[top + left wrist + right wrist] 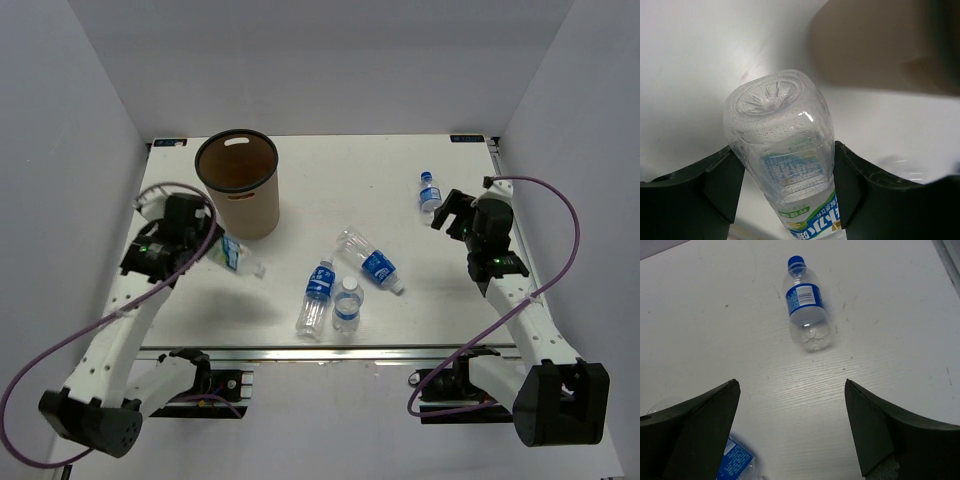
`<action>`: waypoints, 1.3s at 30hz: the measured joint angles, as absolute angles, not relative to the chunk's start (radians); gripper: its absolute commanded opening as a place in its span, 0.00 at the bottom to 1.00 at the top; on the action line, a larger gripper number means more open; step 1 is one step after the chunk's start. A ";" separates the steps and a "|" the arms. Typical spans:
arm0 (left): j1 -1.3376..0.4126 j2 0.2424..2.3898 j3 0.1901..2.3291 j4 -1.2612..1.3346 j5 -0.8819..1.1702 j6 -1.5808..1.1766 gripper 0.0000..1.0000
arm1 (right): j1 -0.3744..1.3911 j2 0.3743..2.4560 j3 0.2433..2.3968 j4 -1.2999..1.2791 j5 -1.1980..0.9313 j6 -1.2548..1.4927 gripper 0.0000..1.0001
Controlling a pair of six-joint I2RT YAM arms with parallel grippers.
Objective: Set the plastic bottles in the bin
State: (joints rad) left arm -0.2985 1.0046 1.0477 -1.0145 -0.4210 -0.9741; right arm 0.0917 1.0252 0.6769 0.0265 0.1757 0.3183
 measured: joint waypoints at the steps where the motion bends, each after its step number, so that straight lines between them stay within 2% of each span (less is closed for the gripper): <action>1: -0.299 0.994 1.120 -1.004 -0.447 -0.959 0.20 | 0.092 1.025 0.677 0.029 0.158 0.310 0.89; 7: -0.299 0.966 1.389 -0.717 -0.499 -0.773 0.21 | 0.091 1.033 0.673 0.065 0.005 0.271 0.89; 12: -0.298 1.280 1.726 -0.552 -0.600 -0.557 0.21 | 0.091 1.061 0.673 0.078 -0.093 0.233 0.89; 14: -0.299 1.423 1.814 -0.517 -0.647 -0.478 0.26 | 0.095 1.071 0.674 0.076 -0.145 0.203 0.89; 15: -0.298 1.480 1.829 -0.502 -0.657 -0.442 0.32 | 0.097 1.076 0.677 0.074 -0.171 0.189 0.89; 17: -0.299 1.560 1.824 -0.495 -0.665 -0.392 0.29 | 0.109 1.087 0.682 0.073 -0.231 0.160 0.89; 20: -0.299 1.642 1.797 -0.499 -0.677 -0.343 0.30 | 0.134 1.107 0.692 0.062 -0.316 0.108 0.89; 21: -0.299 1.651 1.784 -0.496 -0.686 -0.335 0.34 | 0.146 1.121 0.698 0.055 -0.344 0.089 0.89; 22: -0.300 1.655 1.762 -0.486 -0.701 -0.326 0.54 | 0.156 1.136 0.702 0.052 -0.370 0.065 0.89; 24: -0.300 1.653 1.721 -0.463 -0.731 -0.308 0.71 | 0.187 1.178 0.706 0.052 -0.406 0.016 0.88; 25: -0.300 1.650 1.701 -0.447 -0.742 -0.302 0.92 | 0.210 1.209 0.708 0.048 -0.410 -0.010 0.87; 26: -0.300 1.649 1.687 -0.438 -0.750 -0.297 0.98 | 0.230 1.241 0.713 0.039 -0.411 -0.031 0.87; 33: -0.299 1.649 1.682 -0.420 -0.750 -0.299 0.98 | 0.290 1.448 0.728 -0.025 -0.430 -0.125 0.86; 39: -0.299 1.648 1.769 -0.442 -0.696 -0.327 0.98 | 0.324 1.553 0.773 -0.030 -0.452 -0.155 0.79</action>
State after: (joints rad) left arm -0.2989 1.6482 1.7687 -0.4419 -0.6964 -0.3271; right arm 0.3244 1.5532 0.7731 -0.0296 -0.4522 -0.1555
